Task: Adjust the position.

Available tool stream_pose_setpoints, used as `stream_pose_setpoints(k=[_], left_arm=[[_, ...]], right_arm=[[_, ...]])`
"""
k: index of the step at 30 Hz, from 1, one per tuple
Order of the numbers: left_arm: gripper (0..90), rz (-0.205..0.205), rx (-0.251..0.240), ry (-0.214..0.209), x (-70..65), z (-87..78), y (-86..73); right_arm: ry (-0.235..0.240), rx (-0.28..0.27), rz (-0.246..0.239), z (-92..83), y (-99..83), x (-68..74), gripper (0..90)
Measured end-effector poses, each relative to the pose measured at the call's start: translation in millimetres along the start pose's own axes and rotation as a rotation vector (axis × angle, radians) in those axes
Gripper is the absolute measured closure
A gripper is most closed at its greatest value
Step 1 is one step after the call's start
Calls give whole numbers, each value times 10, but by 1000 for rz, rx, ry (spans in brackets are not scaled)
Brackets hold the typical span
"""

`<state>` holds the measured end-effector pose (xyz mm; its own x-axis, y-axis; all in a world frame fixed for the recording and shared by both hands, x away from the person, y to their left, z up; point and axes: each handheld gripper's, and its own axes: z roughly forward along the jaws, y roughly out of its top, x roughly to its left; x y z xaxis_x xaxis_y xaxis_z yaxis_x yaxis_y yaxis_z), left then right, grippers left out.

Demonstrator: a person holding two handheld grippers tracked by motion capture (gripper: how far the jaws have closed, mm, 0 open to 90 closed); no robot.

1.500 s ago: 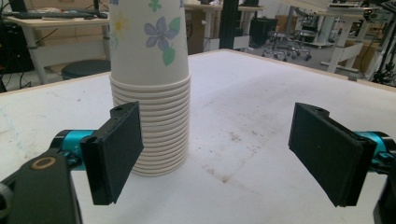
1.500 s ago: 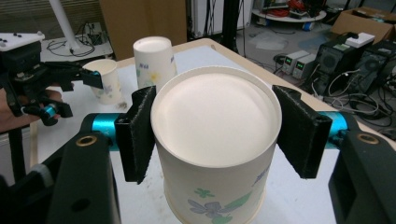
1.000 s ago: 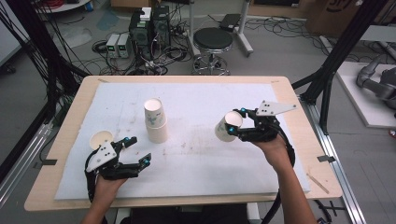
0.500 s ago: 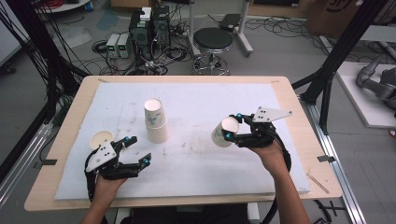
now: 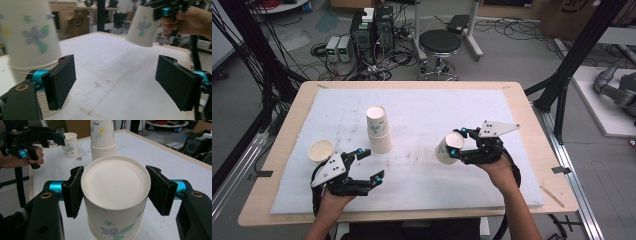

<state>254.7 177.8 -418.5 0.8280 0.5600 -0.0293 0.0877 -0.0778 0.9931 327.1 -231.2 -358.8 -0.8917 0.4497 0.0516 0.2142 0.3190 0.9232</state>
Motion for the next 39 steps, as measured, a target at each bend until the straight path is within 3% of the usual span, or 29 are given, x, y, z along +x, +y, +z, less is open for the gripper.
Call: stream_pose_setpoints(k=[3,16,22,28,34,39], left_arm=[[164,-9,9,-47,-39,76,22],[165,27,60,-232,-150,587,204],[163,64,70,-244,-159,831,266],[163,74,81,-277,-196,1057,268],[163,78,98,-312,-221,1160,261],[163,77,105,-311,-224,1196,247]], right_arm=[[11,0,-10,13,8,22,358],[85,-15,-47,7,79,122,358],[125,2,-64,85,76,176,358],[146,4,-71,108,90,208,358],[152,10,-69,123,80,213,358],[163,11,-71,140,85,232,358]])
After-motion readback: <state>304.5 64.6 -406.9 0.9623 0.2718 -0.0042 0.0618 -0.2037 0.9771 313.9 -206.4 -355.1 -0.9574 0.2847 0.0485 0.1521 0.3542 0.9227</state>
